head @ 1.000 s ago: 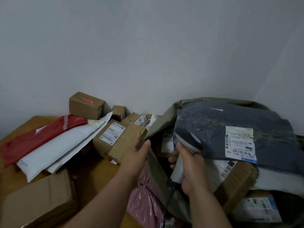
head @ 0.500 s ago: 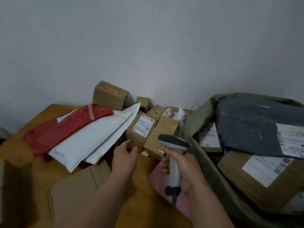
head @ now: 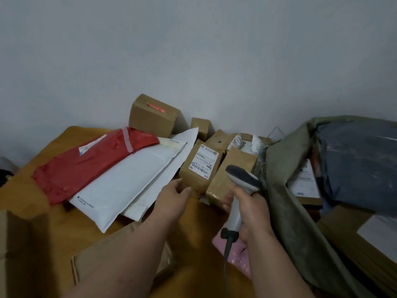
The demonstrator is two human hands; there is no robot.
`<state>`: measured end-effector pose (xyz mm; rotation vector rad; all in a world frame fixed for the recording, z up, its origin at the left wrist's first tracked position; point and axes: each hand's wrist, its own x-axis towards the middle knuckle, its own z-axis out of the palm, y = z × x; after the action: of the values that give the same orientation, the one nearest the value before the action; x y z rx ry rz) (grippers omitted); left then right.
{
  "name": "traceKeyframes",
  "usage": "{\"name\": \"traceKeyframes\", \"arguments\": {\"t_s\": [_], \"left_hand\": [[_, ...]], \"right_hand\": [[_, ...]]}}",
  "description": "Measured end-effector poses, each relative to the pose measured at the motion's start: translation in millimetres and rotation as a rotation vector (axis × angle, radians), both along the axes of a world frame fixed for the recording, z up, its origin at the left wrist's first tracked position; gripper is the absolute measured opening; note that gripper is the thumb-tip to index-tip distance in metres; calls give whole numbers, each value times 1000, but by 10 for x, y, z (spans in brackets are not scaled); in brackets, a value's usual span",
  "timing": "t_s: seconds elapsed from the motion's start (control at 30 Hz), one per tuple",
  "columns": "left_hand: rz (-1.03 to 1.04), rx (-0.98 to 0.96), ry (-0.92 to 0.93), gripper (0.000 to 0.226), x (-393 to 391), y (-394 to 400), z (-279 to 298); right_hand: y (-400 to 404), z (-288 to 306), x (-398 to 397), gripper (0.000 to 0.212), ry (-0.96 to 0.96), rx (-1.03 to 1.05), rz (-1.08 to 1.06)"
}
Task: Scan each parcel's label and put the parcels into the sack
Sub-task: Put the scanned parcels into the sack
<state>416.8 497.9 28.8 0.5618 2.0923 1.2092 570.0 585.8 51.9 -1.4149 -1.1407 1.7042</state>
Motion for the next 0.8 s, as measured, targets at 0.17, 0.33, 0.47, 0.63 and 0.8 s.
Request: {"name": "traceKeyframes", "arguments": {"t_s": [0.17,0.33,0.47,0.63,0.8], "left_hand": [[-30,15,46,35,-72,484,-128],[46,-44,93,57,-184,773,-297],[150,7,90,59,-226,895,-407],[191,-53,148,64,-230,985,-470],[170,-50,114,34,-210,1012,-421]], "right_hand": [[241,-216,-142,16,51,7,96],[417,-382,-472,13,54,-67,266],[523,-517,-618,10,56,-44,261],[566,-608,-691,19,71,-31,283],[573,-651,-686,25,100,-18,265]]}}
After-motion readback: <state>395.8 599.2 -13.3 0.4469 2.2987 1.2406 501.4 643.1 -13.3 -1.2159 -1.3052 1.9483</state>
